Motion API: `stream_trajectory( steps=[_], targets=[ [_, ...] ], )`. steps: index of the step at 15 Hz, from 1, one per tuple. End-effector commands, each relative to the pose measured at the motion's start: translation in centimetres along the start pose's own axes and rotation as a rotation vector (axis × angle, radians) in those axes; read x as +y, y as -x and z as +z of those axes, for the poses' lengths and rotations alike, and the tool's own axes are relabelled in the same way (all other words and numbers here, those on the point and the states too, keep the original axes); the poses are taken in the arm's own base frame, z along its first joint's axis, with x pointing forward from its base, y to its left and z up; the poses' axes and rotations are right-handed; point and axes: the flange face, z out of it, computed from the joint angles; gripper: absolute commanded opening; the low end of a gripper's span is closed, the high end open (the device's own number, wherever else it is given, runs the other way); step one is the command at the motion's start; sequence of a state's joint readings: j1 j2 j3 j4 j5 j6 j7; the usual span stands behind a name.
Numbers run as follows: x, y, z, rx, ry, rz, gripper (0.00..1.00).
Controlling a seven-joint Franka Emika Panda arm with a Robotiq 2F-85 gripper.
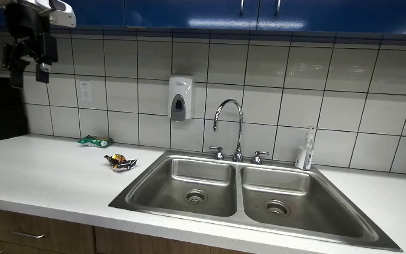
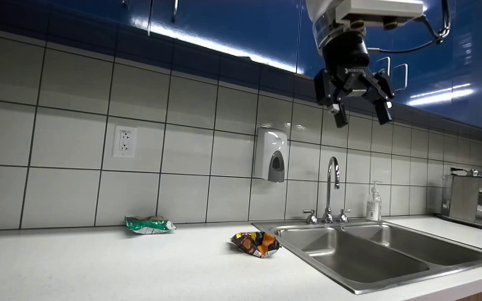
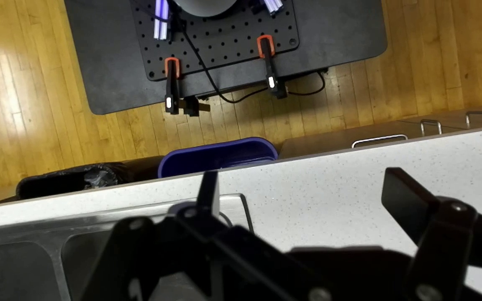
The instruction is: Pick the black packet of crisps and put it in the sink
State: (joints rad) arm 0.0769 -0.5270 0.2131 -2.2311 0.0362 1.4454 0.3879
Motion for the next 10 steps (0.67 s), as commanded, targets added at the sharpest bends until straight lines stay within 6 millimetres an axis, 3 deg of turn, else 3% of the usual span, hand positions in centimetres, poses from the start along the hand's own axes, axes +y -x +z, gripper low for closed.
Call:
stream_trajectory(
  steps=[1,5,10],
  targets=[
    [3.3,-3.3,1.8,-0.004,0.012,-0.053,1.00],
    [5.7,-6.5,3.9,-0.003,0.004,-0.067,1.00],
    [5.9,-9.3,6.2,0.003,-0.021,-0.144,1.00]
  ],
)
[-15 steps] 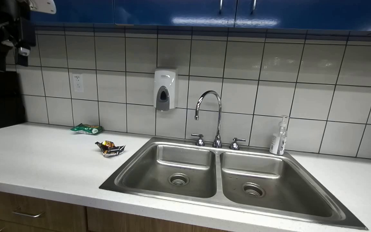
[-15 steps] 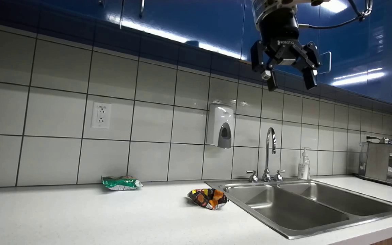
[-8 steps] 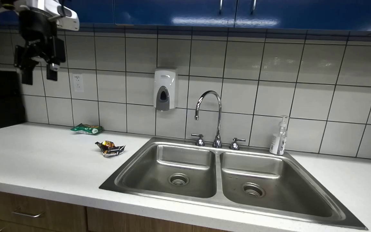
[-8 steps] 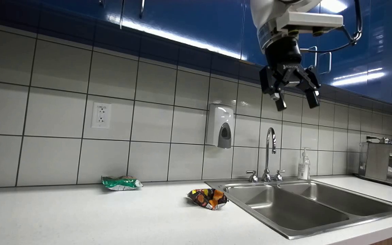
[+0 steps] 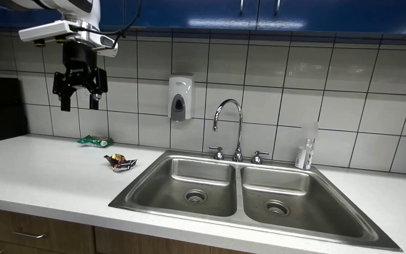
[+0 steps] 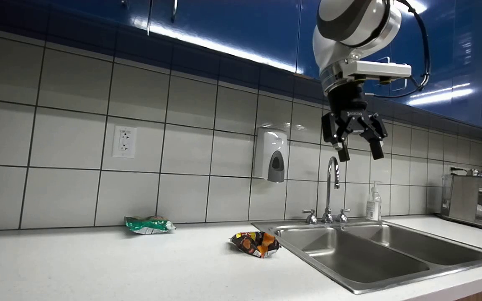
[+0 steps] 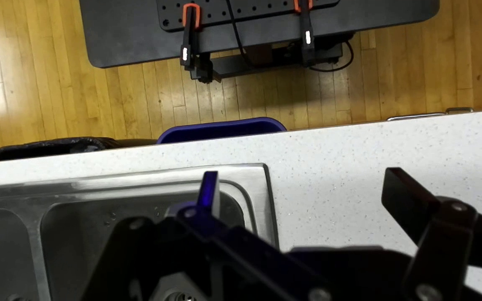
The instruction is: Pick the black packet of crisps and put it in the sink
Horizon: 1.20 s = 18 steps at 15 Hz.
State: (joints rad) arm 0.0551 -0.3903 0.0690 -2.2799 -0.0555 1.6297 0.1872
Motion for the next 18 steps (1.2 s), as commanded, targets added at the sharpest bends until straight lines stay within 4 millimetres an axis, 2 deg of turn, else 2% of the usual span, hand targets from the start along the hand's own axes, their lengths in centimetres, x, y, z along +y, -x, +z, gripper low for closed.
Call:
stream_trajectory(
  steps=[1,9,18],
  targets=[
    [0.6,-1.8,1.3,0.013,-0.001,-0.084,1.00],
    [2.5,-6.0,5.0,-0.014,-0.006,-0.244,1.00],
    [4.3,-11.8,7.0,0.046,0.032,-0.426,1.00]
  ],
)
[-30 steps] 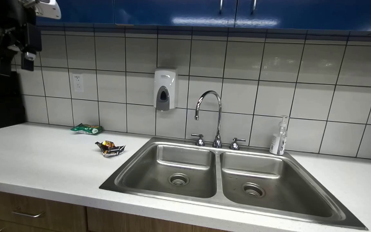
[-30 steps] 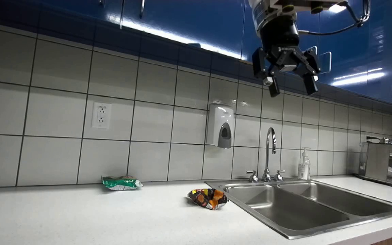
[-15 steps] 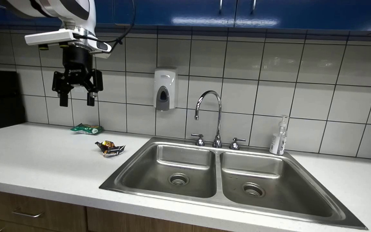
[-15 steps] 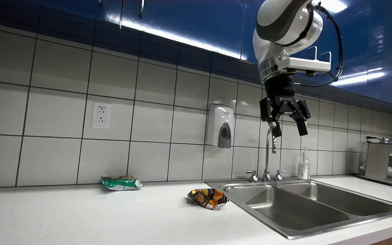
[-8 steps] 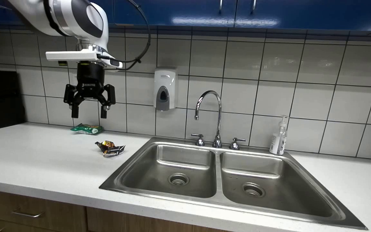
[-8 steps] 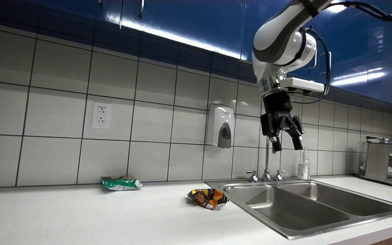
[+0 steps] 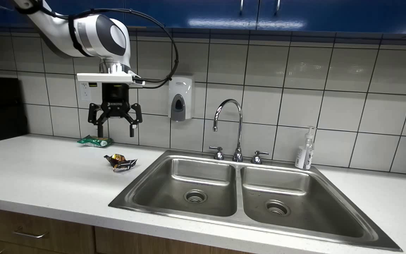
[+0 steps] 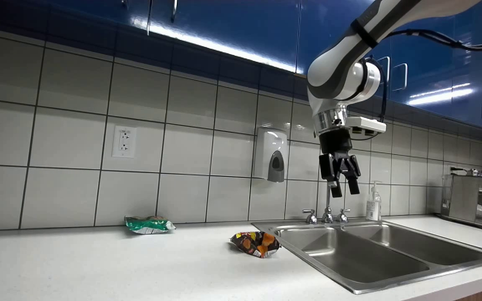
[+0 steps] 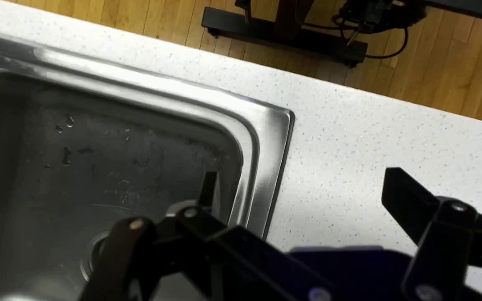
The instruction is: Pick the black packet of crisps and put it in the sink
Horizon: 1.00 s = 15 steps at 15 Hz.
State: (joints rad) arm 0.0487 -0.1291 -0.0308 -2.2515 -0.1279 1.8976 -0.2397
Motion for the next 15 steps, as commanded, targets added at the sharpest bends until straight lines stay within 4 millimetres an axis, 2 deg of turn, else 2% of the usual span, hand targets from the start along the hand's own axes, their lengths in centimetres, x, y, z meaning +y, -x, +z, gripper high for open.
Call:
stream_trajectory(
  steps=[1,7,9,15],
  targets=[
    [2.2,-2.6,0.3,0.019,0.020,-0.067,1.00],
    [4.6,-6.7,1.8,0.029,0.018,-0.090,1.00],
    [4.9,-8.1,2.4,0.023,0.019,-0.100,1.00],
    [3.3,-12.1,2.2,0.024,0.045,-0.223,1.00]
  ],
)
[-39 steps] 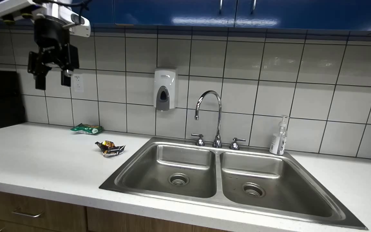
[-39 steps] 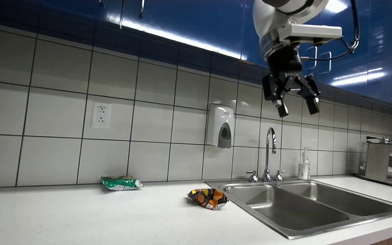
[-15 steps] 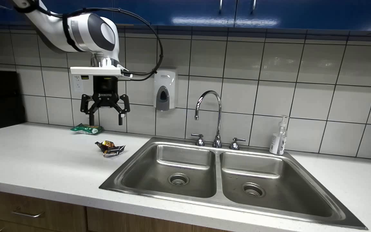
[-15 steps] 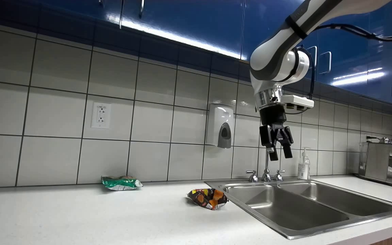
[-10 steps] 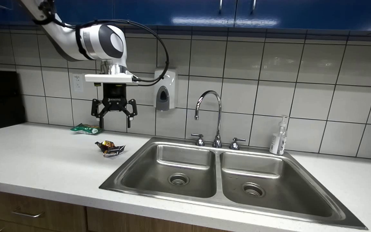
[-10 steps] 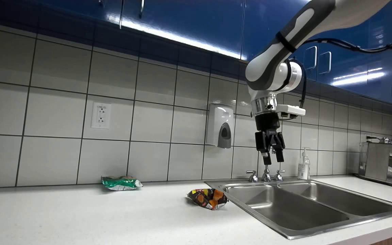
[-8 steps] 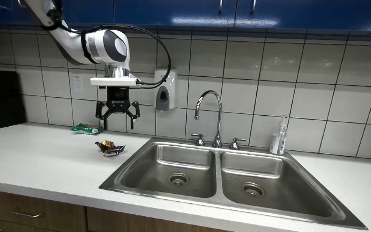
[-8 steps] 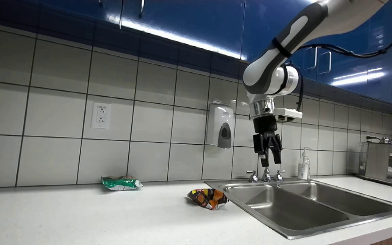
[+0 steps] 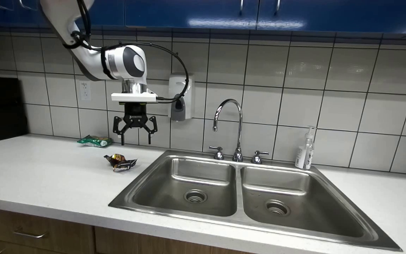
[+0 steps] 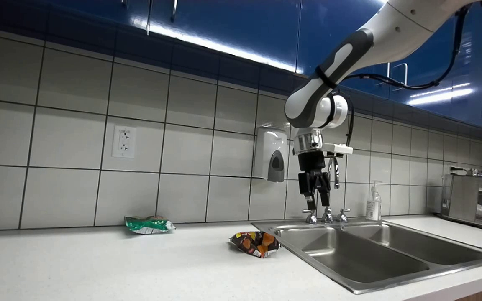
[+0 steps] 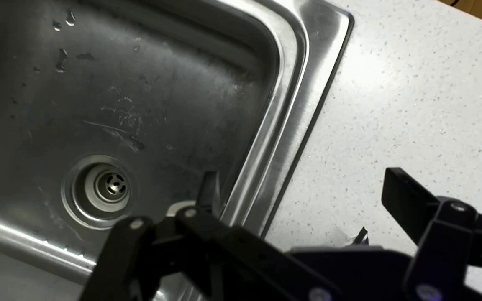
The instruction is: Pick the black packet of crisps and put it in the sink
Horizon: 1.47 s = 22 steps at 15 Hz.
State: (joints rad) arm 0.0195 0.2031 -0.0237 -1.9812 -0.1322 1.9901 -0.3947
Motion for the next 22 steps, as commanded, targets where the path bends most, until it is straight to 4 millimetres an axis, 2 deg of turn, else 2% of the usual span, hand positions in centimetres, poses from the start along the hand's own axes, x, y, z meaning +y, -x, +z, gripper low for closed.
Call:
stream_trajectory(
  steps=[1,11,22],
  targets=[
    [-0.4,-2.6,-0.8,-0.002,0.034,-0.107,1.00],
    [-1.6,-7.0,2.2,-0.045,0.054,-0.219,1.00],
    [-4.3,-10.1,1.2,-0.015,0.064,-0.307,1.00]
  ],
)
